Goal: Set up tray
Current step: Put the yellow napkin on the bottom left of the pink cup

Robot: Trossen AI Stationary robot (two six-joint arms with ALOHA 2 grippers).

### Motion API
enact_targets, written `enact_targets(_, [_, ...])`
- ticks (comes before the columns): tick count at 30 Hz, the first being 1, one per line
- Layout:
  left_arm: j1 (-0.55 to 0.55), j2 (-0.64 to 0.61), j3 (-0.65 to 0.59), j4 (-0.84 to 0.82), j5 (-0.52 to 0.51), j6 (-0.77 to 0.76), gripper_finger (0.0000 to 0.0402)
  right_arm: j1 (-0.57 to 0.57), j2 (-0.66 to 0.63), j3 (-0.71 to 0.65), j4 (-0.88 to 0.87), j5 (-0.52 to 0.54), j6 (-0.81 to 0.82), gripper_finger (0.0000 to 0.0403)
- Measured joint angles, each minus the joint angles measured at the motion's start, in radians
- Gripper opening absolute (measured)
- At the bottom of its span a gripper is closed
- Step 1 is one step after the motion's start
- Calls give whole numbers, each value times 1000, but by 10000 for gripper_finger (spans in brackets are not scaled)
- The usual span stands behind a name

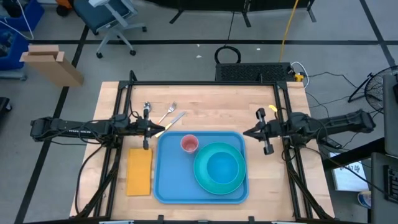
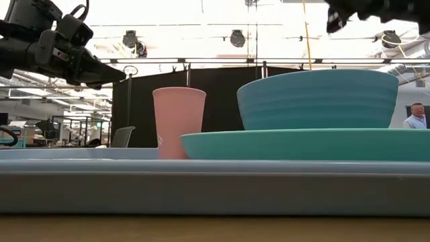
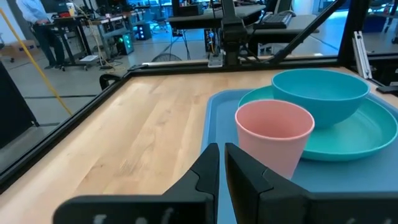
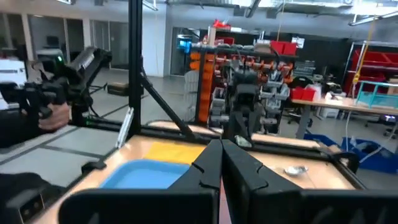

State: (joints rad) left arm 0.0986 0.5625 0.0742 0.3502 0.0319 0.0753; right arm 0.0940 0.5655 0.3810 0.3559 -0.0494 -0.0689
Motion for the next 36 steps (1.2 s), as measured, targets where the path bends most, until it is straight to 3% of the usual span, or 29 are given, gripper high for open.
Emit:
enact_targets(4, [0, 0, 0, -51, -5, -11, 31, -23, -45, -114, 92, 0, 6, 0])
enact_targets(9, [0, 1, 33, -158, -106, -104, 31, -49, -71, -215, 159, 0, 29, 0])
enact_targets(16, [-1, 72, 416, -815, -173, -263, 31, -86, -85, -232, 165, -6, 42, 0])
enact_targets(20, [-3, 198, 604, -1127, -102, -366, 43, -89, -84, -232, 164, -37, 41, 0])
enact_targets(27, [-3, 425, 658, -1352, 76, -449, 156, -89, -85, -232, 172, -138, 34, 0])
enact_targets(30, [0, 508, 656, -1456, 56, -426, 221, -89, -85, -232, 167, -140, 37, 0])
enact_targets(36, [13, 594, 657, -1398, 149, -388, 325, -88, -85, -232, 168, -193, 42, 0])
